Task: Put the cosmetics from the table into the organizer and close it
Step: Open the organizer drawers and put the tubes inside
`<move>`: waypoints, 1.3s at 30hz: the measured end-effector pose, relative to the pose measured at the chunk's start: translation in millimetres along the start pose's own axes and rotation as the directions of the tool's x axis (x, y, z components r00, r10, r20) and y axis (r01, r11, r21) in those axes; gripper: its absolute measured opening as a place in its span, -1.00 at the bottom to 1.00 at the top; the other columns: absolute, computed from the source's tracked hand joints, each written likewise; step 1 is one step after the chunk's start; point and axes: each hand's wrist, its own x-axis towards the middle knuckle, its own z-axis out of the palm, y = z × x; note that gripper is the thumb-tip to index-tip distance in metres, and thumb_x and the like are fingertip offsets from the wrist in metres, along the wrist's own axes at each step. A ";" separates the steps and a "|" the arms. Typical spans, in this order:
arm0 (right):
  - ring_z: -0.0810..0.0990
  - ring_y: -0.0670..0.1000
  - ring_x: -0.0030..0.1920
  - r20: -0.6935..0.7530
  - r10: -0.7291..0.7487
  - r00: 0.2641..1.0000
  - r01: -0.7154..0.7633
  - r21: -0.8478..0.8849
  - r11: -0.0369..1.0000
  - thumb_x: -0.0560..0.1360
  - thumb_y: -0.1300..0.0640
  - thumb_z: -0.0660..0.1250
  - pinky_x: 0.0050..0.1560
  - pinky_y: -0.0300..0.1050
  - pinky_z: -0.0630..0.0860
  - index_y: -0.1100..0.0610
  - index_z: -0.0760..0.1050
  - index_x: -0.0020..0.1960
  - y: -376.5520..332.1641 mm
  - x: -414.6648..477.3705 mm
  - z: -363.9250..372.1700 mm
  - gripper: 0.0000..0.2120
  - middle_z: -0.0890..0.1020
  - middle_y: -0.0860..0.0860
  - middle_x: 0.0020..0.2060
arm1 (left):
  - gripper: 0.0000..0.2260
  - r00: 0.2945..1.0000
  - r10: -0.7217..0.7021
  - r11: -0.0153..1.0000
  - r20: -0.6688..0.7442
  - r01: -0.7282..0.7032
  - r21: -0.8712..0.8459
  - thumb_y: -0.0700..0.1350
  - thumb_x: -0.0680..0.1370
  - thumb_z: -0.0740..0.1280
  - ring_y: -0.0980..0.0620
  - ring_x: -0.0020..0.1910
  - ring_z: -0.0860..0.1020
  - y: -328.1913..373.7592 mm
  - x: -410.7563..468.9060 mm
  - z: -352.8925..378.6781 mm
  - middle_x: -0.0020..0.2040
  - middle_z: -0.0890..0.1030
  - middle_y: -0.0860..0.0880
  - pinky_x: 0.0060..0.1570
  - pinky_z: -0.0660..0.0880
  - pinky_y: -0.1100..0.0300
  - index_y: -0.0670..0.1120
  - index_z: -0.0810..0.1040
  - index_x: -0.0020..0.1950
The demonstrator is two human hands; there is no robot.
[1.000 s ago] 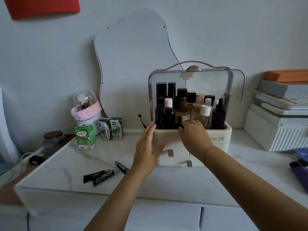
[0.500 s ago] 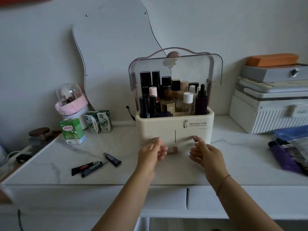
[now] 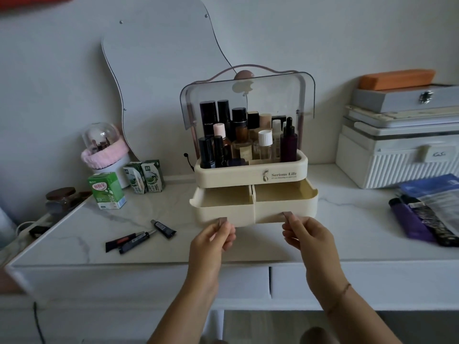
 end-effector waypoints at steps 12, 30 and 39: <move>0.63 -0.08 -0.28 0.013 -0.037 0.999 0.037 -0.008 0.999 0.50 0.01 0.30 -0.09 -0.11 0.57 0.20 0.60 -0.17 6.2 -41.6 -16.0 -0.74 0.67 0.01 -0.31 | -0.86 0.999 0.035 0.999 0.022 -0.035 0.000 -0.13 0.50 0.35 0.07 -0.21 0.60 -10.6 -40.4 -12.1 -0.24 0.68 -0.03 -0.14 0.50 0.22 -0.05 0.69 -0.21; 0.45 -0.06 0.25 0.642 -0.236 0.730 0.582 -0.403 0.706 0.54 0.06 0.28 0.29 -0.23 0.34 0.08 0.46 0.27 49.2 -77.5 157.8 -0.68 0.50 -0.01 0.24 | -0.60 0.915 0.394 0.491 -0.087 -0.130 0.861 -0.08 0.42 0.47 -0.15 0.17 0.48 20.4 50.8 -180.7 0.17 0.54 -0.15 0.15 0.44 -0.05 -0.15 0.53 0.22; 0.39 0.16 0.24 0.523 -0.109 0.846 0.529 -0.793 0.302 0.57 0.00 0.17 0.16 -0.04 0.29 0.14 0.38 0.27 74.5 -23.2 240.7 -0.66 0.46 0.12 0.21 | -0.57 0.965 0.259 0.364 0.032 -0.128 0.923 -0.03 0.41 0.48 -0.16 0.09 0.51 27.0 86.0 -201.2 0.08 0.57 -0.18 0.12 0.44 0.00 -0.16 0.57 0.22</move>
